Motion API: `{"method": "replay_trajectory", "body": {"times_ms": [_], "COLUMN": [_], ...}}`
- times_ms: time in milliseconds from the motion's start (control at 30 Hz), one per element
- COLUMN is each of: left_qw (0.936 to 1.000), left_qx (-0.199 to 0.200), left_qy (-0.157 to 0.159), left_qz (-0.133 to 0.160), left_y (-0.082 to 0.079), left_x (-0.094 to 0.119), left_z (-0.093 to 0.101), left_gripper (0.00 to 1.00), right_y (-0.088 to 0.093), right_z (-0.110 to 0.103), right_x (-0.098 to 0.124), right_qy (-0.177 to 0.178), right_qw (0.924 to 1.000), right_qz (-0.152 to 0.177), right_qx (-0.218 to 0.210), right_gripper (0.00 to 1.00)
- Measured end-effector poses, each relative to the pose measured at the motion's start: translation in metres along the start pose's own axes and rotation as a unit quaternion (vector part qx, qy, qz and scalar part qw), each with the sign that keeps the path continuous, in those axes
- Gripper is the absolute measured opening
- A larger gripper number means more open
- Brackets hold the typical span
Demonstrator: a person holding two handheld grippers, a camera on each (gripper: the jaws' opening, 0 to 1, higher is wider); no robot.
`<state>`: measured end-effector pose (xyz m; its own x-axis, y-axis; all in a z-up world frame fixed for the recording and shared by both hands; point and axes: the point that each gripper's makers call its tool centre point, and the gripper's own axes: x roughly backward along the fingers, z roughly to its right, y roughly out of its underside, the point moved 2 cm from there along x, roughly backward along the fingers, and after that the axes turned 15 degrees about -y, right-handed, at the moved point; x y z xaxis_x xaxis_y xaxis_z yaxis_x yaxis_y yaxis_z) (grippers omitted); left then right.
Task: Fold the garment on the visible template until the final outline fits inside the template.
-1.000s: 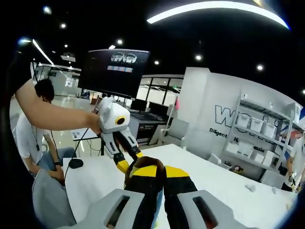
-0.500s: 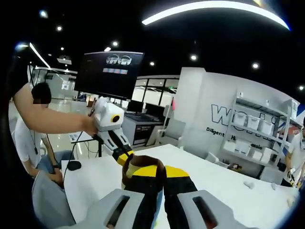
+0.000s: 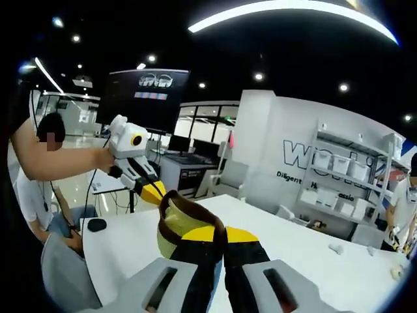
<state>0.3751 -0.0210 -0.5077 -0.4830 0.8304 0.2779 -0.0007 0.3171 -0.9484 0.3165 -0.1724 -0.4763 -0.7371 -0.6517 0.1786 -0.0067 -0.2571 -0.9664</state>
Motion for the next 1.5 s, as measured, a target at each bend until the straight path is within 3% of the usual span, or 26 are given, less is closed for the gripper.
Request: {"method": "replay_trajectory", "body": {"times_ms": [433,833,1033,1500], "left_qw": [0.9988,0.9974,0.9960,0.9959], "left_qx": [-0.025,-0.039,-0.039,-0.005], "left_qy": [-0.040,-0.060,-0.077,-0.079], "left_qz": [0.006,-0.006,-0.024,-0.044], "left_y": [-0.045,-0.069,-0.055,-0.021], "left_x": [0.036,0.058,0.051,0.035], "left_z": [0.002,0.007,-0.007,-0.023], "left_gripper": [0.08,0.08,0.09,0.09], "right_y": [-0.006,-0.009,-0.005,0.006], "right_z": [0.000,-0.001,0.000,0.009], "right_x": [-0.004,-0.012,-0.021,-0.031], "right_qy": [-0.004,-0.009,-0.012,-0.029], "right_qw": [0.9999,0.9999,0.9999,0.9990], "right_qz": [0.011,0.011,0.002,-0.028], "right_qx": [0.004,0.007,0.010,0.016], "right_gripper": [0.00,0.00,0.00,0.00]}}
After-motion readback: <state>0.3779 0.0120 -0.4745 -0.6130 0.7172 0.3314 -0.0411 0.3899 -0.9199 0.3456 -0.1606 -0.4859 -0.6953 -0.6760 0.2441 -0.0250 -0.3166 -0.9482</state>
